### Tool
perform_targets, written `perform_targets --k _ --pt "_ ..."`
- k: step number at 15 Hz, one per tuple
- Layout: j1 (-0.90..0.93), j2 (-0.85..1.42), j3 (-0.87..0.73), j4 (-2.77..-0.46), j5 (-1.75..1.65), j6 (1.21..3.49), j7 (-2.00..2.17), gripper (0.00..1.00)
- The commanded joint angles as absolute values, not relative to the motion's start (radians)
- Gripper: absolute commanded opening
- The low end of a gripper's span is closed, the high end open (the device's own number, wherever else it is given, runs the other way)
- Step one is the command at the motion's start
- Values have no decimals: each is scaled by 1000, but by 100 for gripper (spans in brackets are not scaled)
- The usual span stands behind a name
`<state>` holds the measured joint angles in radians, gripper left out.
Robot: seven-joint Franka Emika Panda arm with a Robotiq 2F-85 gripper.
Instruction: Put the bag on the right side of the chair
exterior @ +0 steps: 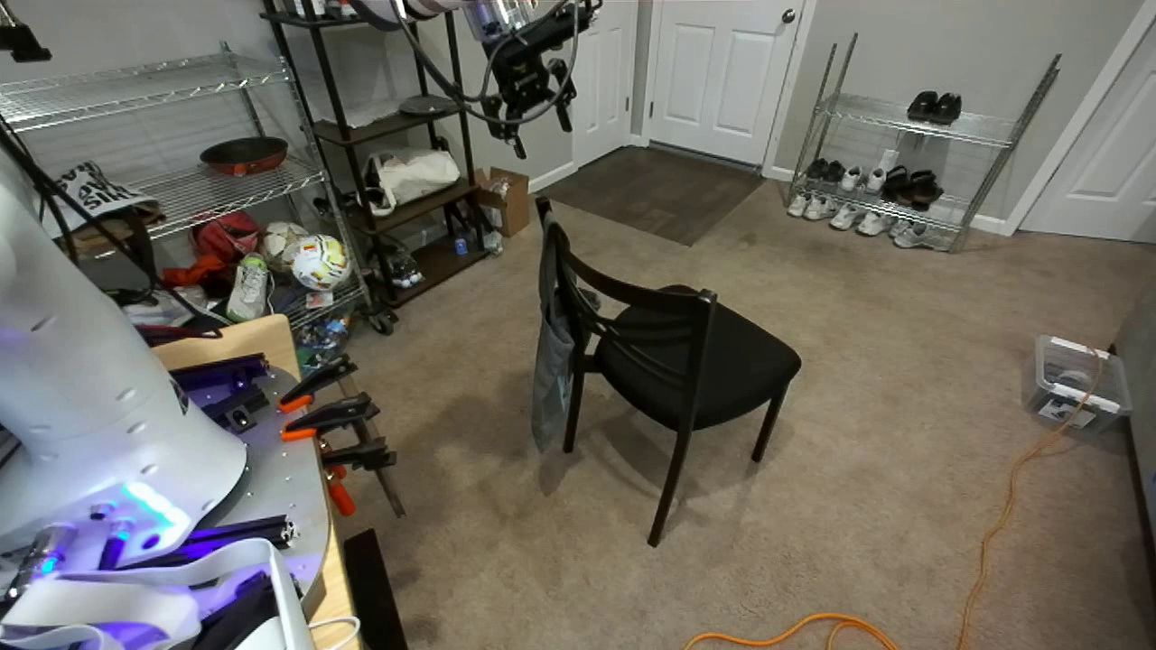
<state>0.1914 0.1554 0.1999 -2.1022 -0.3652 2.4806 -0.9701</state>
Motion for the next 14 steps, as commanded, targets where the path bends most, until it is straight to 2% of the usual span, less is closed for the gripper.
perform_targets --k 1,14 --pt "189 165 204 -2094 -365 2478 -970 100" --pt "184 228 220 -2054 -319 2477 -1018 100"
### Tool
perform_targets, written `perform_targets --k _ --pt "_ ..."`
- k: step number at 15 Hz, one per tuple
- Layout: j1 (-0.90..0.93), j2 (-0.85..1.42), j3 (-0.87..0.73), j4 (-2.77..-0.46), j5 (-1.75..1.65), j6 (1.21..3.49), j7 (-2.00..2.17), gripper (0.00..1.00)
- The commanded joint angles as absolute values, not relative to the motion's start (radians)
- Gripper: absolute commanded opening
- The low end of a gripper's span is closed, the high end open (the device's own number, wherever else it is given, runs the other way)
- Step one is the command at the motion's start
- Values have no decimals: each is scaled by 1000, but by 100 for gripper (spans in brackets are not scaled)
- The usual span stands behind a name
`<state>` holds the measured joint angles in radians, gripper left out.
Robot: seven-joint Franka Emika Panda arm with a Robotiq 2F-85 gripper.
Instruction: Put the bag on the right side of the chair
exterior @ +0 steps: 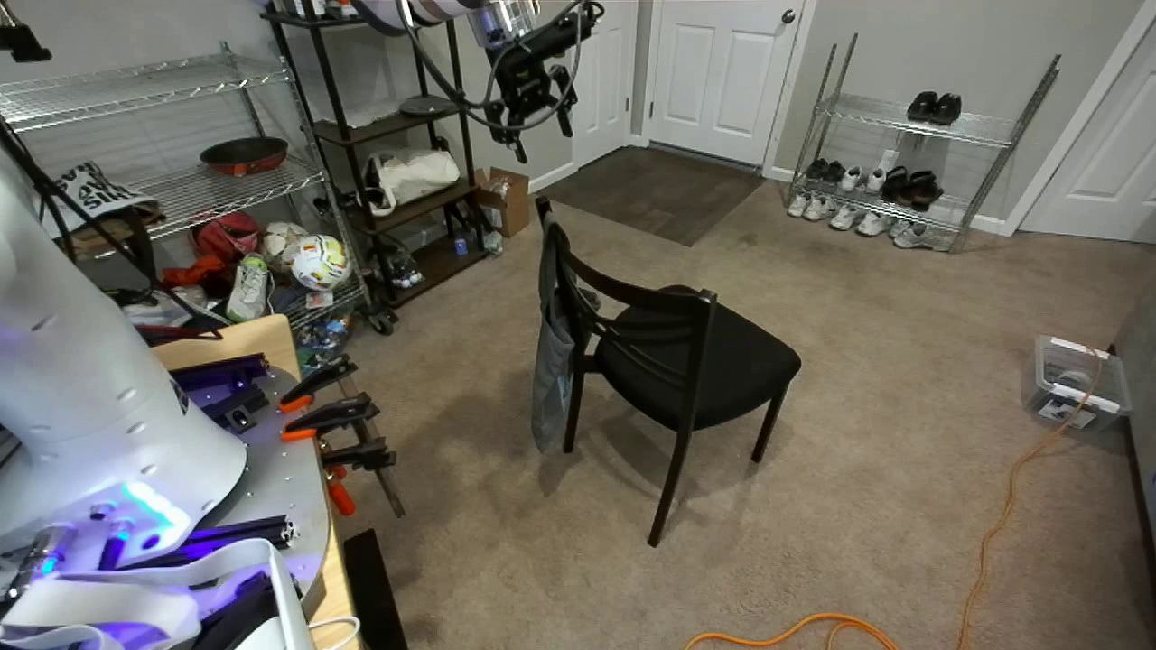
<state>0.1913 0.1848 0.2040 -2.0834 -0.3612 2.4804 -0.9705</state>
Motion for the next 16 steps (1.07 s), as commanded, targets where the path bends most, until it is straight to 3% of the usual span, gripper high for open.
perform_targets --k 1,16 --pt "185 251 223 -2044 -318 2485 -1018 100" --pt "180 618 258 -1810 -319 2467 -1027 100"
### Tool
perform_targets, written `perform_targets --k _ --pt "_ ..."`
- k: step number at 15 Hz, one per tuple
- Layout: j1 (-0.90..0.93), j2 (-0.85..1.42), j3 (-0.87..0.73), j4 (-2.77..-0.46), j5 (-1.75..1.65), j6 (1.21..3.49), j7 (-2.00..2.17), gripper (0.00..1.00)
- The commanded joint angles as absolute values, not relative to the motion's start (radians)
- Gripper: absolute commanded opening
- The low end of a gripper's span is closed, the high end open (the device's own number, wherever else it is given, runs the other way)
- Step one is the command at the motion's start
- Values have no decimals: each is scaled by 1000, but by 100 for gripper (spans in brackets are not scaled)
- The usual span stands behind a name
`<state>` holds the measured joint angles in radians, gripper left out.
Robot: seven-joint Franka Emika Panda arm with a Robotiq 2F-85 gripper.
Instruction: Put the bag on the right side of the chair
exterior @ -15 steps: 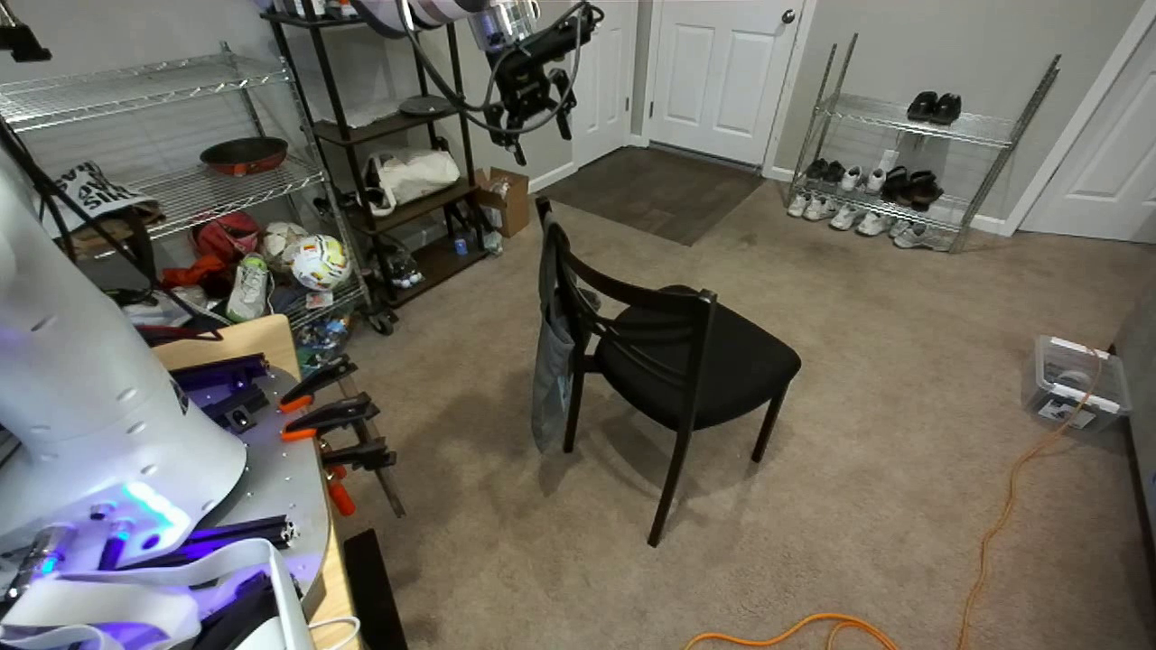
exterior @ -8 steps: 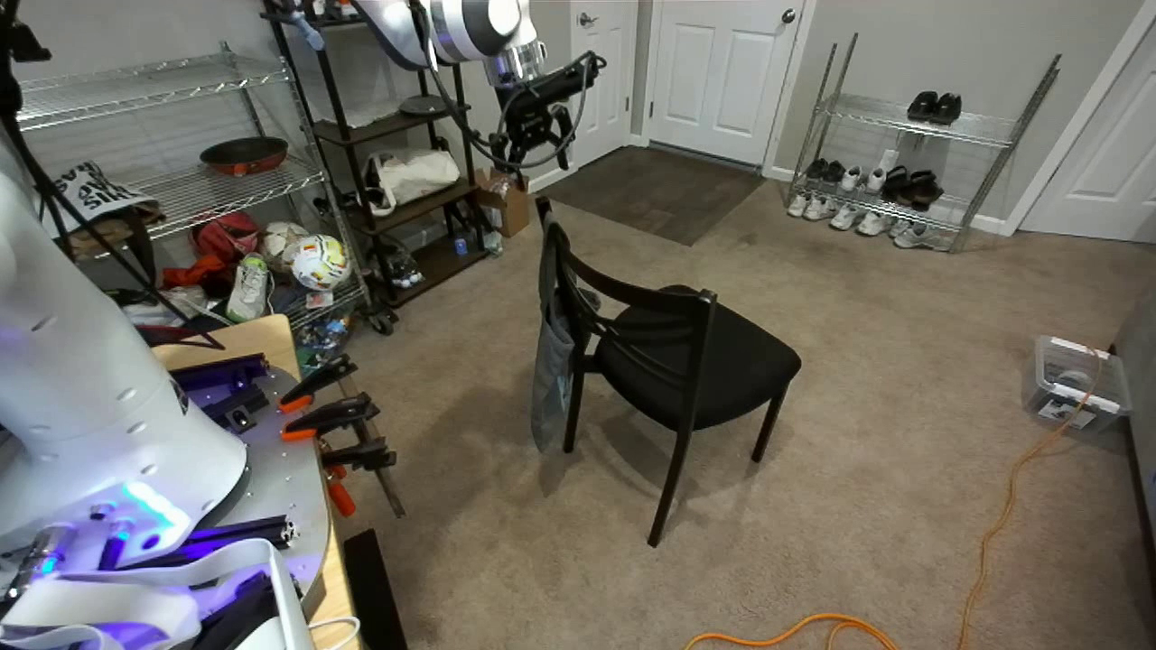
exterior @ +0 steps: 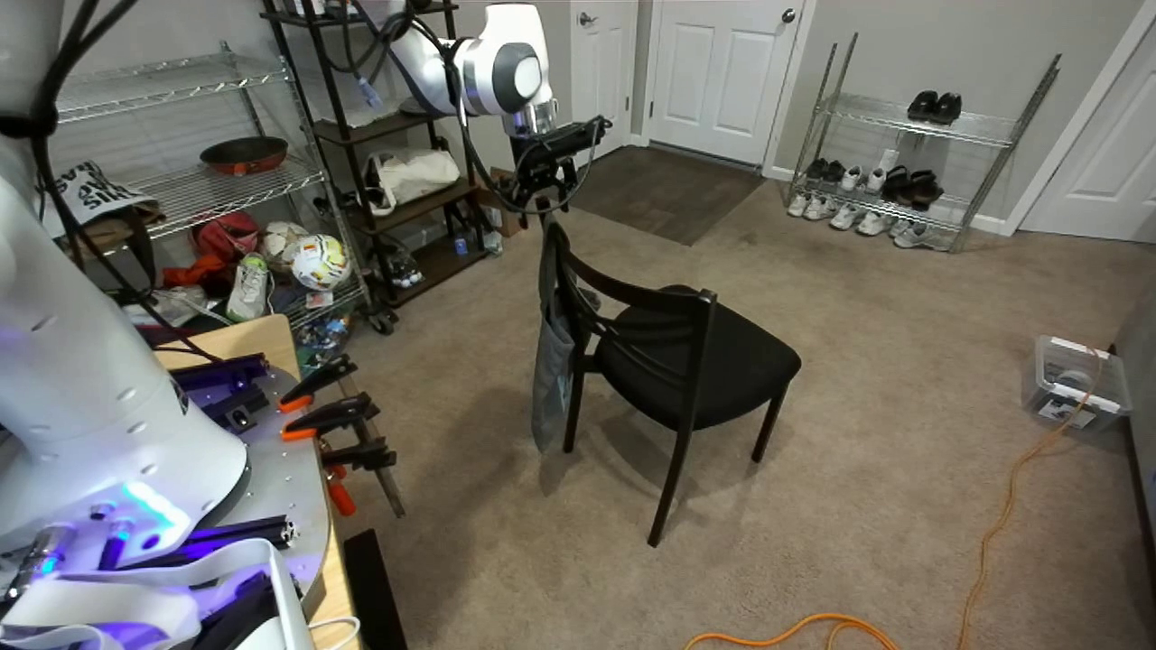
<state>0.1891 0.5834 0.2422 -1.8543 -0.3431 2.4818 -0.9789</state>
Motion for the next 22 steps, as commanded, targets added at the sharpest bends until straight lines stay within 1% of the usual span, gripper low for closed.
perform_targets --k 1,15,16,17,22 --pt "182 627 257 -1801 -324 2472 -1025 100" --pt "180 709 272 -1720 -321 2488 -1030 100" --pt "179 712 274 -1719 -322 2489 -1033 78" --pt "178 714 275 -1718 -322 2489 -1035 74" --pt "180 718 276 -1710 -321 2486 -1042 41"
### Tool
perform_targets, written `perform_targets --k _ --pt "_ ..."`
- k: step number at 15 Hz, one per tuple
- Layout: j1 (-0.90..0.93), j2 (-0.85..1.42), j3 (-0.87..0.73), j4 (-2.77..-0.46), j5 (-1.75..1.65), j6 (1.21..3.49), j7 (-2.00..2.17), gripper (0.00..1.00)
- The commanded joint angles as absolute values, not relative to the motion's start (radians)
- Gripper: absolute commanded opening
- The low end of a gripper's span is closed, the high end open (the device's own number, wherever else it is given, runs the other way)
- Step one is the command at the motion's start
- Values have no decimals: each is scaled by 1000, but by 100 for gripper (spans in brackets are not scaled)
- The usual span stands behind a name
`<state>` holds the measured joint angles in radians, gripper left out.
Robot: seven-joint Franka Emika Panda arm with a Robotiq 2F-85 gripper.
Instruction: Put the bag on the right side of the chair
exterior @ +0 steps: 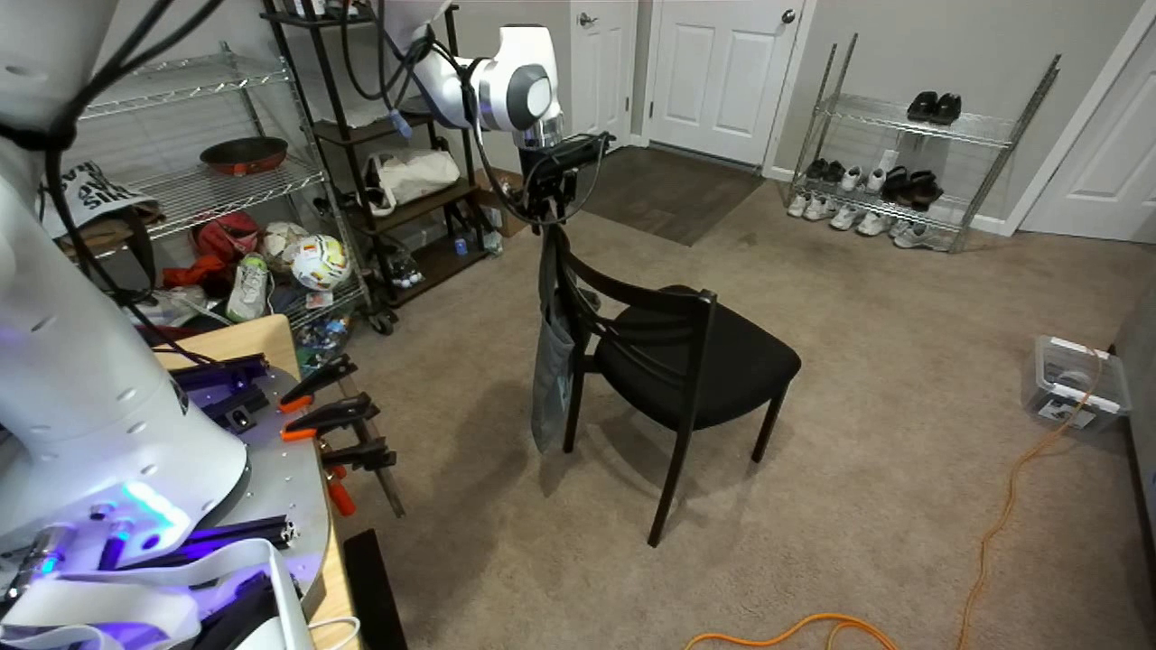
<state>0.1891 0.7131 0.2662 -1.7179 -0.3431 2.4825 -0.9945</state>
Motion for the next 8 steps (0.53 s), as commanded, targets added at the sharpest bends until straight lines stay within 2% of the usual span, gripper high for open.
perform_targets --k 1,5,6,8 --pt "193 704 260 -1718 -341 2494 -1024 34" --pt "207 677 247 -1730 -358 2512 -999 7" --pt "205 677 250 -1729 -352 2507 -1002 52" --pt "206 680 248 -1727 -350 2502 -1003 51"
